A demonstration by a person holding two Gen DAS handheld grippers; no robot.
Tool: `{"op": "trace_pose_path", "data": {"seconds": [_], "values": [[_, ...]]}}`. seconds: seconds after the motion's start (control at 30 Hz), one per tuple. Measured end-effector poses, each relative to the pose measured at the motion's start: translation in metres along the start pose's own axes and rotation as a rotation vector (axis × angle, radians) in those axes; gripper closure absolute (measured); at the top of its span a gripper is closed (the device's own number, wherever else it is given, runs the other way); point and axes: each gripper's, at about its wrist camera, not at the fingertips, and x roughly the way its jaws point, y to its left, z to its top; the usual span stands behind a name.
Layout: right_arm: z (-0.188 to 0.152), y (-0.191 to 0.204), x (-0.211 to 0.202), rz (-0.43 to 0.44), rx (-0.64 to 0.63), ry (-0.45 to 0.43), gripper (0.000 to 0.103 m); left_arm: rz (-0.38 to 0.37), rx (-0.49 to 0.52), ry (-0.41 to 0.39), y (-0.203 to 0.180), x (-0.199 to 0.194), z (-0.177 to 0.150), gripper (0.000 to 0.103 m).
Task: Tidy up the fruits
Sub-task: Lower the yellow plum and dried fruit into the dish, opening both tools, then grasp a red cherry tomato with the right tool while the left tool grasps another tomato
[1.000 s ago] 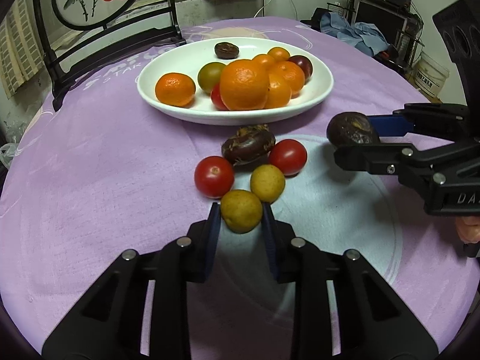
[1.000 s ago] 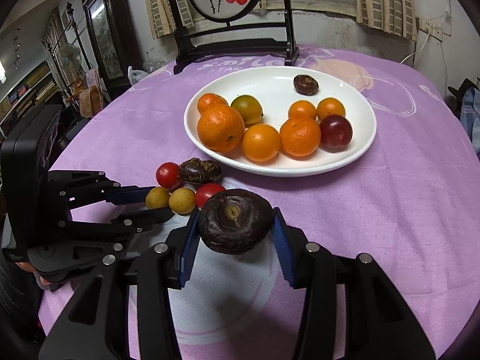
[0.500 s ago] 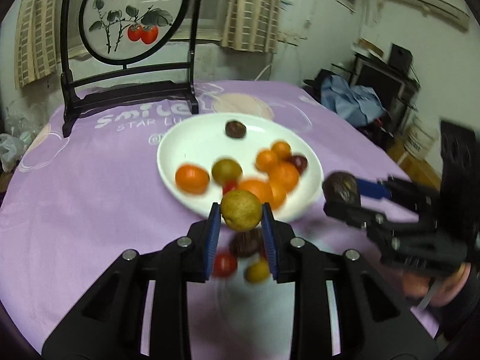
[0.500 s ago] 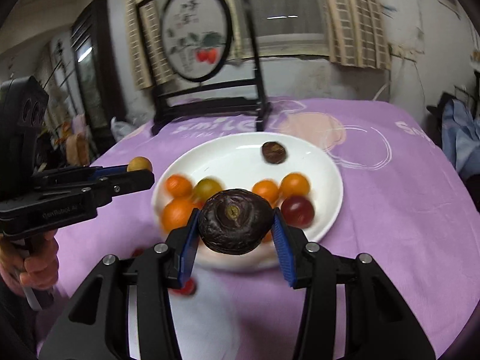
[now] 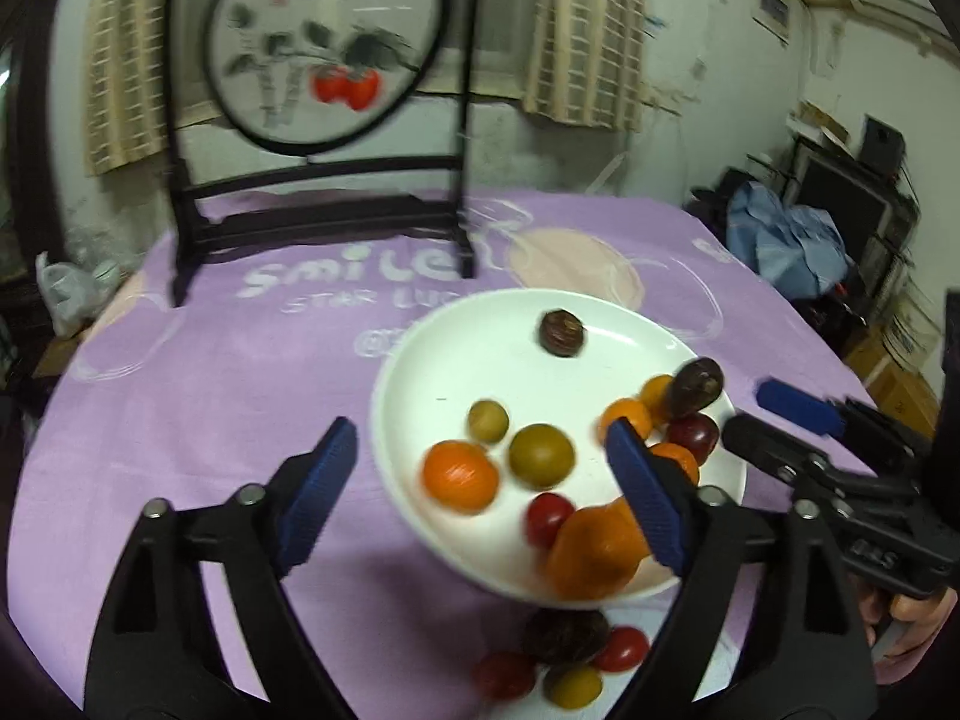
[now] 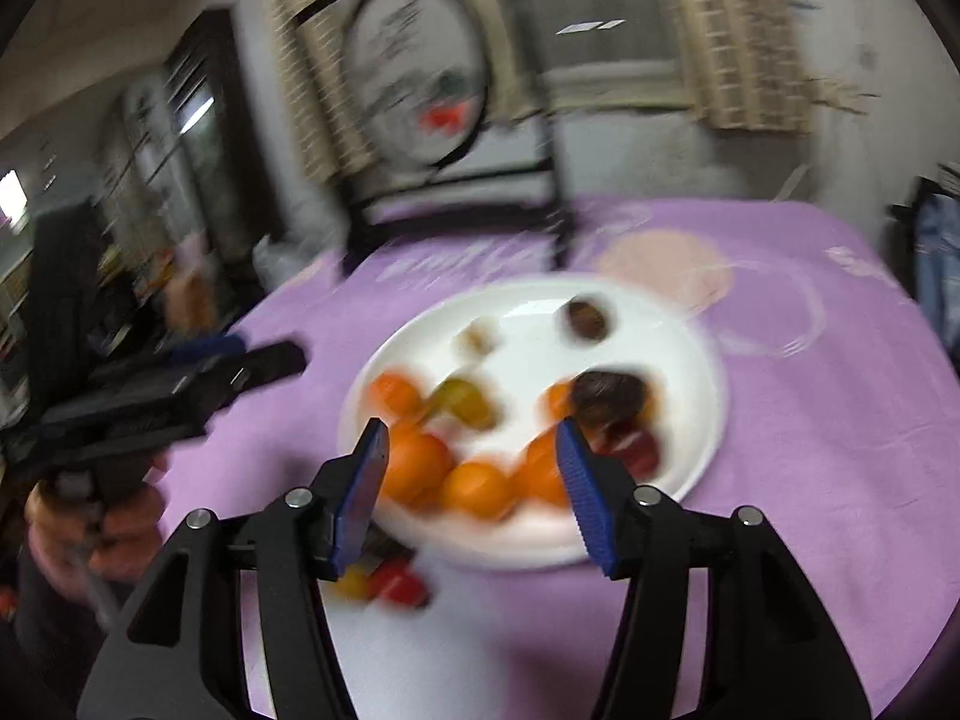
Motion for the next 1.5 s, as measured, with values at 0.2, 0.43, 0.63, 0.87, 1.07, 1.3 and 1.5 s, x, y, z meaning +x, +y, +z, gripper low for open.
{"op": "trace_pose_path", "data": {"seconds": [0.2, 0.43, 0.63, 0.87, 1.07, 1.3, 1.5], "values": [[-0.040, 0.035, 0.018, -0.004, -0.126, 0.182, 0.047, 0.073, -0.118, -0.006, 0.038, -0.027, -0.041, 0.006], [-0.054, 0.033, 0.036, -0.003, -0.107, 0.261, 0.054, 0.135, -0.214, 0.058, 0.066, -0.031, -0.066, 0.005], [-0.060, 0.035, 0.041, -0.020, -0.139, 0.284, 0.054, 0.161, -0.173, 0.056, 0.061, -0.030, -0.066, 0.005], [-0.060, 0.039, 0.051, -0.033, -0.174, 0.283, 0.058, 0.159, -0.144, 0.061, 0.056, -0.029, -0.066, 0.005], [-0.055, 0.042, 0.060, -0.031, -0.187, 0.273, 0.068, 0.145, -0.181, 0.055, 0.063, -0.034, -0.063, 0.005], [-0.052, 0.030, 0.044, 0.050, -0.083, 0.280, 0.074, 0.124, -0.203, 0.065, 0.068, -0.035, -0.063, 0.005], [-0.043, 0.015, 0.025, 0.054, 0.000, 0.218, 0.074, -0.066, -0.084, 0.172, 0.046, -0.019, -0.071, 0.005]]}}
